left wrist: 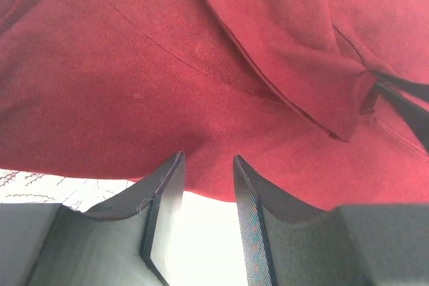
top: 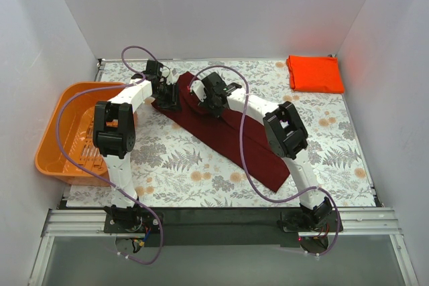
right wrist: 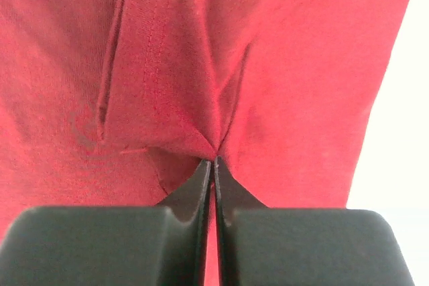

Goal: Fold and stack the t-shirts
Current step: Fold the tshirt

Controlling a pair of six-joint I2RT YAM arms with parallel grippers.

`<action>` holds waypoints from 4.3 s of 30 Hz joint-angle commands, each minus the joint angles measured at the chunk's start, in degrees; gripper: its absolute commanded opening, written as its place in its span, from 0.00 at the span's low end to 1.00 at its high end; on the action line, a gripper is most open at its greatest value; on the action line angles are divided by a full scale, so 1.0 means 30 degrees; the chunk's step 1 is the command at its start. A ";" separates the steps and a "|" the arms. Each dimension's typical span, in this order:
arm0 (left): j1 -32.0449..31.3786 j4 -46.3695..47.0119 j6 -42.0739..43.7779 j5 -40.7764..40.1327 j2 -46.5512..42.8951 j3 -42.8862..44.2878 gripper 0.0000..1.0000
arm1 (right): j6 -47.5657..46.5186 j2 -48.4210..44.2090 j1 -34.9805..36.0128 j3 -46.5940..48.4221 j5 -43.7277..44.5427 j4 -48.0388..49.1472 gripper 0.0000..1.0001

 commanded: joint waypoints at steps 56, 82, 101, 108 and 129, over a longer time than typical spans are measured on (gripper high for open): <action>-0.1520 0.1266 0.3317 -0.2266 1.0693 1.6958 0.19 | -0.7562 -1.2549 -0.7901 -1.3669 -0.4943 -0.6054 0.17; -0.2310 0.2754 0.1117 0.1513 -0.4503 -0.0953 0.51 | -0.2643 -1.4043 0.4079 -1.8893 -1.0942 -0.3504 0.09; -0.2516 0.2543 0.0093 0.0662 0.1000 0.1151 0.30 | 0.1427 -0.5940 -0.4003 -0.5182 -0.4804 0.0477 0.06; -0.2400 0.2748 0.0503 -0.0802 0.3079 0.2467 0.23 | 0.2951 -0.2709 -0.4822 -0.3801 -0.3803 0.1913 0.03; -0.1843 0.2660 0.0093 -0.0247 0.6986 0.8477 0.34 | 0.3220 -0.0302 -0.6670 -0.1605 -0.4004 0.3204 0.12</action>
